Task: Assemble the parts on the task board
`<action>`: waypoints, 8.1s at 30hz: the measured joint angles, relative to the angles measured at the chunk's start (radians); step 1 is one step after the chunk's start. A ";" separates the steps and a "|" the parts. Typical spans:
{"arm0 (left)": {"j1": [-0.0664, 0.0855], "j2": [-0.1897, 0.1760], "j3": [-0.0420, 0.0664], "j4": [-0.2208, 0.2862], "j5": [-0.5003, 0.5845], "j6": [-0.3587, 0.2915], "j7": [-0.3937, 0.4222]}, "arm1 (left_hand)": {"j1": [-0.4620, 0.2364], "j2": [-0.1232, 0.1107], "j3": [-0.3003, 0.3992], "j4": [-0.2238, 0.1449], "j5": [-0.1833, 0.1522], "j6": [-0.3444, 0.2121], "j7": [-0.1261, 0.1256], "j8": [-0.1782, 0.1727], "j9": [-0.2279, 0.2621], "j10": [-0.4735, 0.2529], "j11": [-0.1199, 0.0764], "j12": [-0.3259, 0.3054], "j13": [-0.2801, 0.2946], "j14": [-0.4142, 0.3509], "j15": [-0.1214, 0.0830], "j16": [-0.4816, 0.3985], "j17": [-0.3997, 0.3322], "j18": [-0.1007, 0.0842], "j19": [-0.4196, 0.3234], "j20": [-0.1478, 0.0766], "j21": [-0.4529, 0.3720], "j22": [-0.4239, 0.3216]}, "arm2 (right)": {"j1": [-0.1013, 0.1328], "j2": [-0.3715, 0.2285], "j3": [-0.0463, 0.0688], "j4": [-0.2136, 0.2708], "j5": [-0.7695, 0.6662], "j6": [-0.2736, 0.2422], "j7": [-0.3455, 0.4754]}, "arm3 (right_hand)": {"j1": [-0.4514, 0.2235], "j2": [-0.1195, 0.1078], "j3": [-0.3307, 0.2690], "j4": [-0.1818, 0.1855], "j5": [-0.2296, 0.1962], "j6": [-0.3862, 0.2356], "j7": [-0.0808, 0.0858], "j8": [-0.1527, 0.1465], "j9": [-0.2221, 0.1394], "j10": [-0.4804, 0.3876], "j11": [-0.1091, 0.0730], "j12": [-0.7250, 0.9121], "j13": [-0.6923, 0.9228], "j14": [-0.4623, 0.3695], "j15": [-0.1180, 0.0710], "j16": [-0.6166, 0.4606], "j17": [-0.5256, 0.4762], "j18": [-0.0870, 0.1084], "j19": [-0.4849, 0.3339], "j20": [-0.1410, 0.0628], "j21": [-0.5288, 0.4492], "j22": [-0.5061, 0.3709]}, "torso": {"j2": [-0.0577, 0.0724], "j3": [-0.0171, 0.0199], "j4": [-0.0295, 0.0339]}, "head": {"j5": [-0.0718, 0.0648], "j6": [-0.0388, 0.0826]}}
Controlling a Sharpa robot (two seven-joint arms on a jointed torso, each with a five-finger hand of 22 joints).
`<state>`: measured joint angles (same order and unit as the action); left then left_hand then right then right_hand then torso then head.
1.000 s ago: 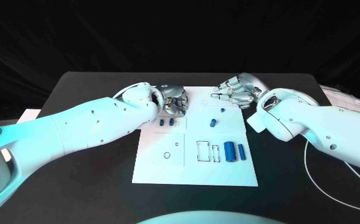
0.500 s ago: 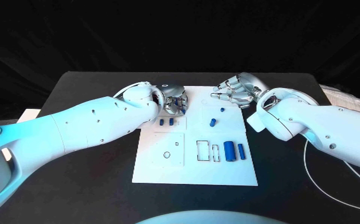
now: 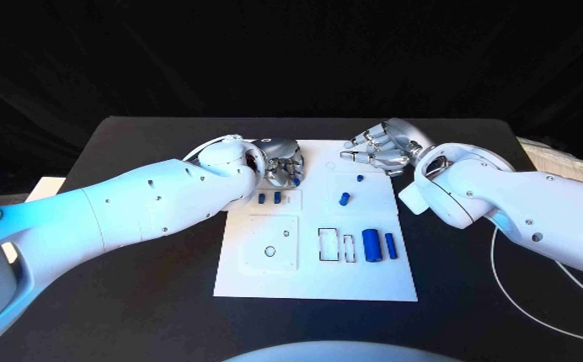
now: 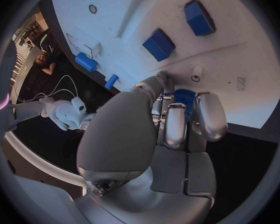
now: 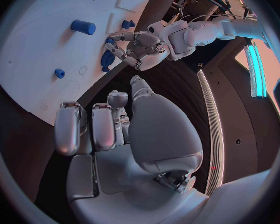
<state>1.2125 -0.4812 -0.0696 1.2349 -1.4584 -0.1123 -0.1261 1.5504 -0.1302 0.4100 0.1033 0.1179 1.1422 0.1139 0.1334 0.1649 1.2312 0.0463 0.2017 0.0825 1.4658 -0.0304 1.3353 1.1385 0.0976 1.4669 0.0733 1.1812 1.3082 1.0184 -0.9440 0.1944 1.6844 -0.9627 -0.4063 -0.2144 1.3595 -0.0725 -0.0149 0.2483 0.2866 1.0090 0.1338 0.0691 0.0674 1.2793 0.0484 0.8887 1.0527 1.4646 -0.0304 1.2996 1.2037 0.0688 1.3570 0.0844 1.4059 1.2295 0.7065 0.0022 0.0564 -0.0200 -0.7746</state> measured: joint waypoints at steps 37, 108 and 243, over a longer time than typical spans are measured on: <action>0.003 -0.189 0.049 0.127 0.135 -0.002 -0.083 | -0.063 -0.024 0.011 -0.003 -0.006 0.005 0.005 -0.011 -0.006 0.002 -0.002 -0.033 0.005 0.000 0.000 0.000 -0.020 0.002 0.000 0.000 0.000 0.000 | -0.012 -0.002 0.000 -0.004 0.002 0.001 0.000 | 0.000 0.000 0.000 0.000 0.006 0.000 0.000 0.000 0.000 0.000 0.000 0.000 0.000 0.000 0.000 0.000 0.000 0.000 0.000 0.000 0.000 0.000 | 0.000 -0.0012 0.0001 | 0.007 0.006; -0.002 -0.133 0.038 0.087 0.138 0.073 -0.109 | -0.098 -0.052 0.050 -0.022 -0.006 -0.095 0.040 -0.068 -0.045 -0.038 0.038 -0.094 -0.003 0.000 0.018 -0.004 -0.046 0.003 -0.013 0.013 -0.010 -0.001 | -0.015 0.005 0.000 -0.008 0.002 0.003 0.002 | 0.004 0.004 -0.003 0.003 0.012 0.000 0.000 0.000 0.000 0.000 0.000 0.000 0.000 0.000 0.000 0.000 0.000 0.000 0.000 0.000 0.000 0.000 | 0.000 0.0001 -0.0001 | 0.002 -0.005; -0.005 -0.408 0.042 0.342 1.606 -0.210 0.482 | -0.114 -0.004 0.055 -0.133 -0.003 -0.135 0.080 -0.024 -0.098 -0.127 0.066 0.019 0.033 -0.193 0.050 -0.236 -0.462 0.065 -0.252 0.038 -0.593 -0.315 | -0.036 0.050 -0.003 -0.022 -0.886 0.237 -0.195 | 0.154 -0.048 0.456 -0.086 -0.194 0.162 -0.022 0.002 0.008 -0.072 0.010 -0.799 -0.991 0.002 0.009 -0.186 -0.211 0.016 -0.032 0.000 -0.081 -0.096 | -0.006 -0.0018 -0.0027 | -0.044 -0.006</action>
<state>1.2076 -0.8896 -0.0278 1.5767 0.1478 -0.3223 0.3564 1.4368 -0.1342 0.4651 -0.0293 0.1152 1.0069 0.1941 0.1093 0.0666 1.1041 0.1122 0.2205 0.1159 1.2723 0.0199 1.0989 0.6769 0.1629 1.2148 0.1110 0.5886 0.9931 0.9828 -0.8937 0.1919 1.6627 -1.8487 -0.1694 -0.4097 1.5140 -0.1205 0.4408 0.1624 0.0921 1.1706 0.1119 0.0709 0.0749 1.2077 0.0584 0.0898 0.0615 1.4666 -0.0217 1.1137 0.9927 0.0845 1.3253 0.0843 1.3246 1.1330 0.7008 0.0004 0.0537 -0.0640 -0.7806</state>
